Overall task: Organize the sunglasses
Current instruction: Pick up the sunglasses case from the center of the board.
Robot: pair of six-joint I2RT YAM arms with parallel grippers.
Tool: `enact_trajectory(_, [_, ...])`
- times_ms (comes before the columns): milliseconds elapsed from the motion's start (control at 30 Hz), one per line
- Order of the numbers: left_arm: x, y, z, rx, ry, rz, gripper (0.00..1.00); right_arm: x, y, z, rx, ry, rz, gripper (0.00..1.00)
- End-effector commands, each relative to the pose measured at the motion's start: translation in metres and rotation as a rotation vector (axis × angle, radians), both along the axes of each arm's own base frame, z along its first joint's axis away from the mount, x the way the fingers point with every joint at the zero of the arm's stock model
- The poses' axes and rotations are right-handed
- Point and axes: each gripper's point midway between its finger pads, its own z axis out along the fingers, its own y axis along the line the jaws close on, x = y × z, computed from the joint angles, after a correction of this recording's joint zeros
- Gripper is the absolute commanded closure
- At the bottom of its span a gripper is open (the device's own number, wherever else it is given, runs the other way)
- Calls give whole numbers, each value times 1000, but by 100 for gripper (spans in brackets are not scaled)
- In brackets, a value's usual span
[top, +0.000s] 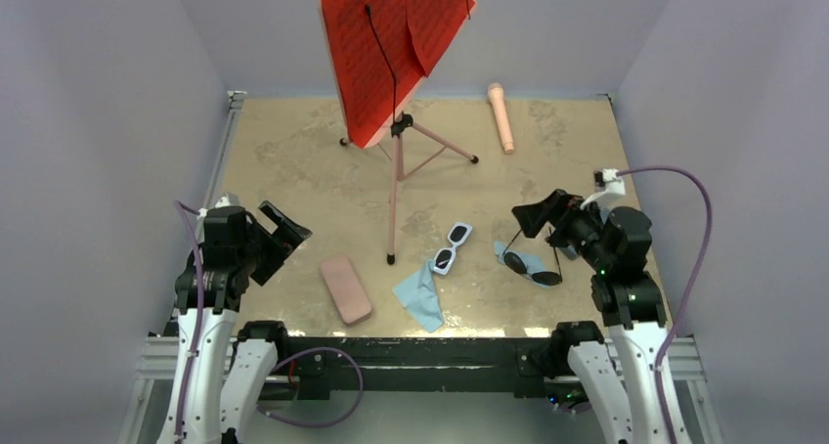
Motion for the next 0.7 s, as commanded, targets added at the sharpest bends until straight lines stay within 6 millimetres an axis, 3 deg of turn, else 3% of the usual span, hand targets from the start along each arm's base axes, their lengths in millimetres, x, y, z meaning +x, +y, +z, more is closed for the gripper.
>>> enact_trajectory(0, [5, -3, -6, -41, 16, 22, 0, -12, 68, -32, 68, 171, 314, 1])
enact_trajectory(167, [-10, 8, -18, -5, 95, 80, 0, -33, 164, -45, -23, 150, 507, 1])
enact_trajectory(333, [-26, 17, -18, 31, 126, 130, 0, -47, 255, -68, -187, 215, 527, 1])
enact_trajectory(400, [-31, 23, -15, 54, 117, 158, 0, -67, 302, -70, -234, 209, 605, 1])
enact_trajectory(567, [-43, 32, -7, 96, 107, 185, 0, -82, 368, -97, -457, 196, 616, 1])
enact_trajectory(667, [-48, 34, -6, 106, 116, 192, 0, -85, 388, -115, -504, 202, 636, 1])
